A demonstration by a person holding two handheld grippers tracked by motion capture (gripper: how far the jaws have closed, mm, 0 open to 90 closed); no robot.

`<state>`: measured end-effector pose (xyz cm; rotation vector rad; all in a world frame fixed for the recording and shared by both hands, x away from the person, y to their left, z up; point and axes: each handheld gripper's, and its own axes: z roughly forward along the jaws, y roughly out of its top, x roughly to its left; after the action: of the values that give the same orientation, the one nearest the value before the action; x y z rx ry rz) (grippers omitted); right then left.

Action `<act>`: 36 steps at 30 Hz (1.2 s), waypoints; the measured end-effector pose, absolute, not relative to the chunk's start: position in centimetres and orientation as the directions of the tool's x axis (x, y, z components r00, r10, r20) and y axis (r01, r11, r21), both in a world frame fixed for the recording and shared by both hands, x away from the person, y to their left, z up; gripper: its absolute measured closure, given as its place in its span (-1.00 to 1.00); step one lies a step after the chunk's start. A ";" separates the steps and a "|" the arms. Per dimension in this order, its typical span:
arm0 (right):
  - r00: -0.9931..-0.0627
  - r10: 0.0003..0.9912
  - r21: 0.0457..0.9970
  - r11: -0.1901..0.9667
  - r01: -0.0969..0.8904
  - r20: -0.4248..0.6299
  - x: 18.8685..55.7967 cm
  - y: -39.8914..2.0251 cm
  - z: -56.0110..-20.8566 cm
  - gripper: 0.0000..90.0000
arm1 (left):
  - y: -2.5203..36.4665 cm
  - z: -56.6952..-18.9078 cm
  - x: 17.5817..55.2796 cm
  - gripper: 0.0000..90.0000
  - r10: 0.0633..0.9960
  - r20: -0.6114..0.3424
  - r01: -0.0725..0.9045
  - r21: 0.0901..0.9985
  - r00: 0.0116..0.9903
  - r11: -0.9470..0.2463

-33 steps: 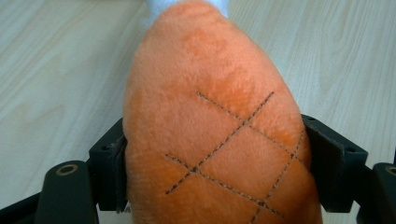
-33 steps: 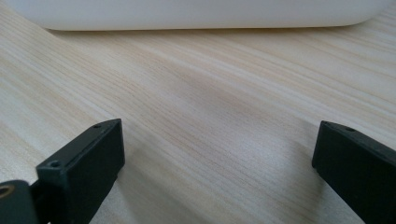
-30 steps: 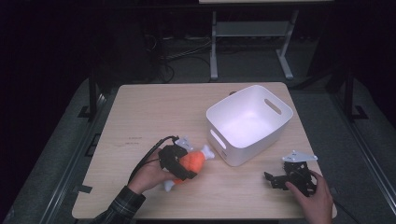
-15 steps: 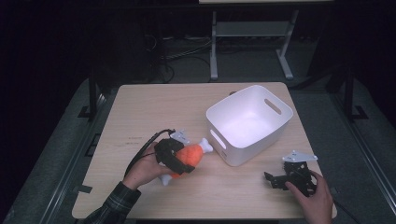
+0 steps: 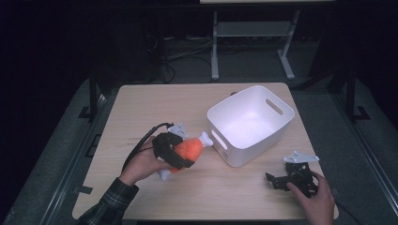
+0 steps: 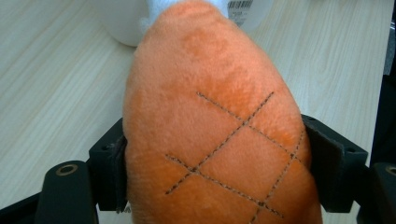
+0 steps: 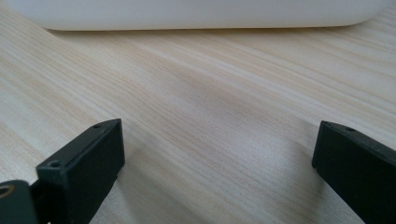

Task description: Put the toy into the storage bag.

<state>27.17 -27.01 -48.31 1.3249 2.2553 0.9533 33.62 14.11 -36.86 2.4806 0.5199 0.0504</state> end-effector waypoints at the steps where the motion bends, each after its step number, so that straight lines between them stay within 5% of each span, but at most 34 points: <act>1: -0.498 0.867 0.704 0.334 0.627 0.032 27.2 -27.0 -48.3 -0.96 | 14.2 -36.7 33.7 -0.52 0.369 -0.075 0.346 0.558 0.926 -0.755; 36: -0.498 0.867 0.704 0.335 0.626 0.031 27.2 -27.0 -48.3 -0.96 | 12.5 -31.4 36.9 -0.52 0.337 -0.071 0.307 0.615 0.939 -0.726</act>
<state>27.17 -27.01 -48.30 1.3243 2.2547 0.9528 36.85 12.53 -31.44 2.4331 0.4535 0.0600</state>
